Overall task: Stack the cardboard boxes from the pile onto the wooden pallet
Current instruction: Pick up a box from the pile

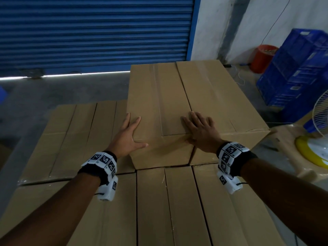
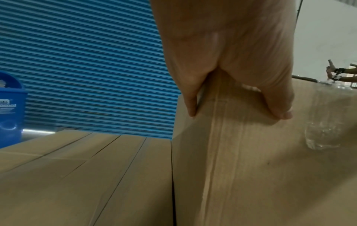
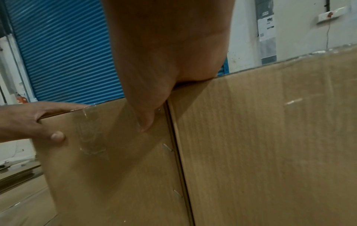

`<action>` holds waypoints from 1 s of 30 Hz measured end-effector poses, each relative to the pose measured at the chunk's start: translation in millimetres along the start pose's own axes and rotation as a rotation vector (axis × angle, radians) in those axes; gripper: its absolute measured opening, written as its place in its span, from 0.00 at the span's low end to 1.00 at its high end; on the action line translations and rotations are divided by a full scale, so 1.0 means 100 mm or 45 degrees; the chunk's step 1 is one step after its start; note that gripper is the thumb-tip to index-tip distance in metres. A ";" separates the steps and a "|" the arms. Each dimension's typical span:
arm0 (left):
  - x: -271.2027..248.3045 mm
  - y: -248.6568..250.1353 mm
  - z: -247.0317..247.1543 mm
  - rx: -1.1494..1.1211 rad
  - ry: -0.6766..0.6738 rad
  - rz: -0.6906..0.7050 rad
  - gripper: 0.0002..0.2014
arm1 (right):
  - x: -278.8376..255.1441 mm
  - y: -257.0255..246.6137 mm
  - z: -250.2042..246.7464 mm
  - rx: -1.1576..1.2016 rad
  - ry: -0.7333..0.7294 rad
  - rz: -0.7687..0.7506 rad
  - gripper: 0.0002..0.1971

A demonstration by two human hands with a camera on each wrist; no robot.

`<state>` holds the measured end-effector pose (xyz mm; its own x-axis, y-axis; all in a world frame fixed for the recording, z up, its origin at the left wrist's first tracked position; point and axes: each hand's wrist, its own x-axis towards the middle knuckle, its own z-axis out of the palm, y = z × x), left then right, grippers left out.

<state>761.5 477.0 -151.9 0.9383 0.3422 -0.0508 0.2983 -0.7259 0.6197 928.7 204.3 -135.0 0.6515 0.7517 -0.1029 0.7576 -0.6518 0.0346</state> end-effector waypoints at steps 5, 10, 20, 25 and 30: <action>-0.02 -0.05 0.06 0.036 -0.004 -0.010 0.56 | -0.01 -0.02 0.04 -0.048 0.020 -0.015 0.48; -0.04 -0.04 0.05 0.166 -0.043 -0.023 0.56 | -0.01 -0.06 0.02 -0.042 -0.002 0.011 0.49; -0.10 0.27 -0.13 0.614 -0.243 -0.070 0.61 | -0.06 -0.14 -0.20 0.216 -0.090 0.097 0.53; -0.29 0.67 -0.44 0.401 -0.122 0.086 0.54 | -0.24 -0.29 -0.58 0.537 0.103 0.116 0.49; -0.62 1.13 -0.91 0.205 0.151 0.206 0.43 | -0.66 -0.61 -1.22 0.688 0.305 0.160 0.46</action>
<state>721.0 428.2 -7.8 0.9518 0.2744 0.1371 0.1787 -0.8594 0.4791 844.3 206.6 -9.1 0.7734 0.6263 0.0980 0.5868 -0.6489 -0.4844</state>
